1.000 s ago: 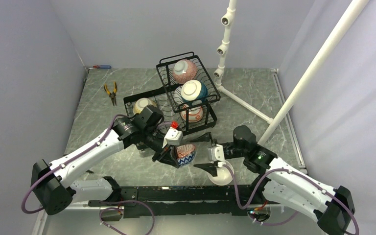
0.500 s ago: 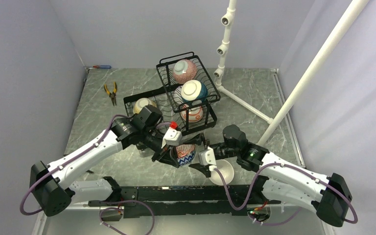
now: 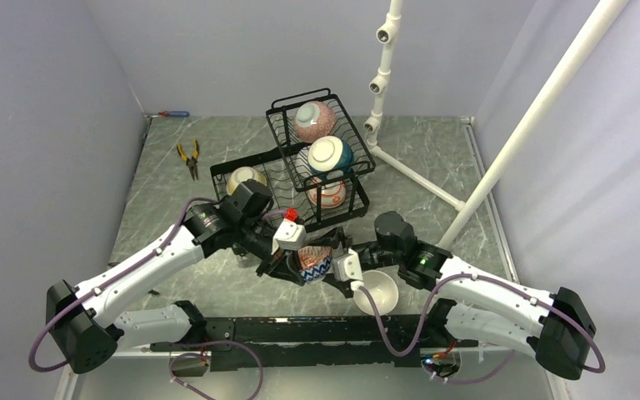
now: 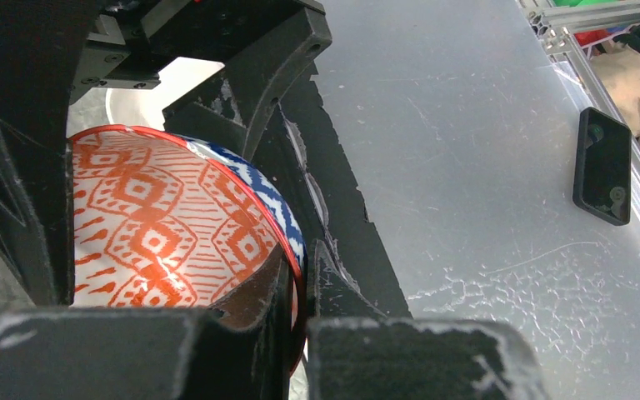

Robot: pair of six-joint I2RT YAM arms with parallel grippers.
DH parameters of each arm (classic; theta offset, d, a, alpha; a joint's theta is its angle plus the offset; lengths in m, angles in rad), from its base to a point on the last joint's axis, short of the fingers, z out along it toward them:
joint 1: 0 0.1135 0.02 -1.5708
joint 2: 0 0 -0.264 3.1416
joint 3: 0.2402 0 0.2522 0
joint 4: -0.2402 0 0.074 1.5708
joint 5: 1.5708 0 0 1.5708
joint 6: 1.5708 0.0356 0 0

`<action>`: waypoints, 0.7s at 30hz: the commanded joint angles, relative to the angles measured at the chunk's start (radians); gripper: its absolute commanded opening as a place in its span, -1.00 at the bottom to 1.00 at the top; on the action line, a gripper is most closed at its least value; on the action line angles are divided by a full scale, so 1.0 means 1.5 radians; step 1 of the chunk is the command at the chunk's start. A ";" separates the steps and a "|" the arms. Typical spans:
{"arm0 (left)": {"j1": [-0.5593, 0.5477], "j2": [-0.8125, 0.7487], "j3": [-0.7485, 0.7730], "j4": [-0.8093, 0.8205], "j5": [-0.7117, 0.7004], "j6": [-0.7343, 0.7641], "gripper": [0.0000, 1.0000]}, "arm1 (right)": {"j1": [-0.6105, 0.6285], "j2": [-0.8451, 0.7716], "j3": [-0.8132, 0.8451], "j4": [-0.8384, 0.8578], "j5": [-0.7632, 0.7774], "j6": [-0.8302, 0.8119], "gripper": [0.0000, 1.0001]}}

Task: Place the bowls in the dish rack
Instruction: Pick up the bowl from the center of the board.

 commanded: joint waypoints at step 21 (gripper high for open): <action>0.004 -0.111 -0.070 0.144 -0.248 -0.033 0.21 | 0.007 -0.011 -0.014 0.130 0.020 0.141 -1.00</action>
